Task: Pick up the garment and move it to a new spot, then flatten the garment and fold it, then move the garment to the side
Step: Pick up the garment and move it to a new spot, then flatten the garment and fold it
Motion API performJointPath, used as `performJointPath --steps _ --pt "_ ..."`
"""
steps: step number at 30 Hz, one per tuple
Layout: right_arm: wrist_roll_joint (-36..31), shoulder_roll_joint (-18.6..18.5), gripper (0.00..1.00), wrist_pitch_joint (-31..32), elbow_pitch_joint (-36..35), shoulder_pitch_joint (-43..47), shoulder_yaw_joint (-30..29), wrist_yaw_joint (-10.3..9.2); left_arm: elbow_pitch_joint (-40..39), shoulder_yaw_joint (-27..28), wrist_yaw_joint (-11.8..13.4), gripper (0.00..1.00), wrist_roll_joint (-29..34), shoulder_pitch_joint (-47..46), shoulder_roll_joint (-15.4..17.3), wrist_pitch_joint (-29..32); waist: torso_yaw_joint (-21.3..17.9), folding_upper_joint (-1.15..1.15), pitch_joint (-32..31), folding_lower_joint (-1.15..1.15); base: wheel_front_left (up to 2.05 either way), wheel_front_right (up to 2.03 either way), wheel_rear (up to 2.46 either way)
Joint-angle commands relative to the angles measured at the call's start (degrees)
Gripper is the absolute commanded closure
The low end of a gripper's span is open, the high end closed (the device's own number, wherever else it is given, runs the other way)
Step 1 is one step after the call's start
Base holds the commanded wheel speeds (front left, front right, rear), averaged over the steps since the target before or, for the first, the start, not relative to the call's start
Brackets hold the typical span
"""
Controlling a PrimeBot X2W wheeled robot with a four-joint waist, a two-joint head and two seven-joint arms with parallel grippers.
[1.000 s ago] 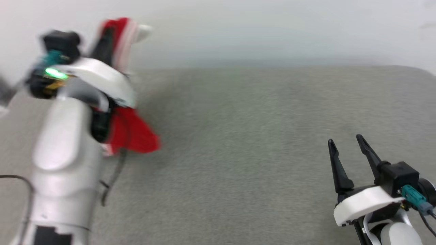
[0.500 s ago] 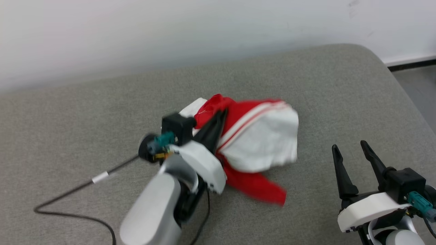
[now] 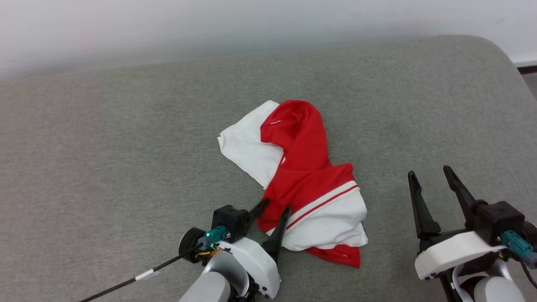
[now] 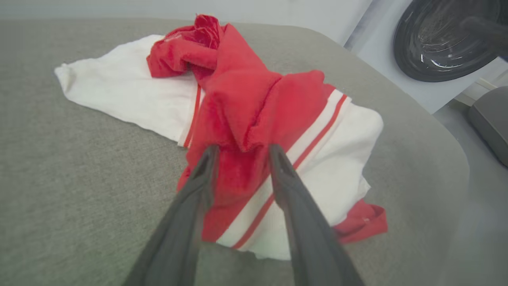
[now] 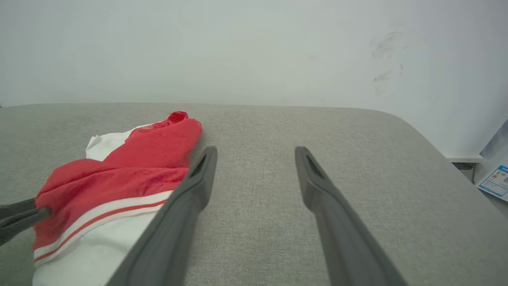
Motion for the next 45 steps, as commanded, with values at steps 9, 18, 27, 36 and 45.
performJointPath --steps 9,18,27,36,45 --pt "-1.0 0.1 0.00 1.1 0.4 2.2 -1.1 -0.06 -5.8 3.1 3.0 0.00 1.7 -0.9 1.4 -7.5 4.2 0.00 -6.5 0.00 0.00 0.00 0.00" --pt "-0.4 0.1 0.00 2.1 -0.6 4.8 -1.5 -0.06 -9.2 12.1 9.3 0.00 -0.5 4.3 6.5 -8.8 5.8 0.00 -10.0 0.00 0.00 0.00 0.00" --pt "-0.1 0.1 0.00 2.4 -0.9 6.6 -1.1 -0.06 -13.4 15.2 12.6 0.00 -1.1 12.0 11.0 -6.8 5.6 0.00 -11.6 0.00 0.00 0.00 0.00" --pt "0.5 0.1 0.00 2.7 -0.9 6.9 -1.2 -0.06 -15.7 15.0 13.4 0.00 -1.4 12.8 11.3 -6.0 5.4 0.00 -11.4 0.00 0.00 0.00 0.00" --pt "3.7 0.1 0.00 13.7 3.4 7.7 -1.5 -0.05 -16.9 14.3 13.7 0.00 -1.3 12.2 10.8 -6.3 5.8 0.00 -11.1 0.00 0.00 0.00 0.00"
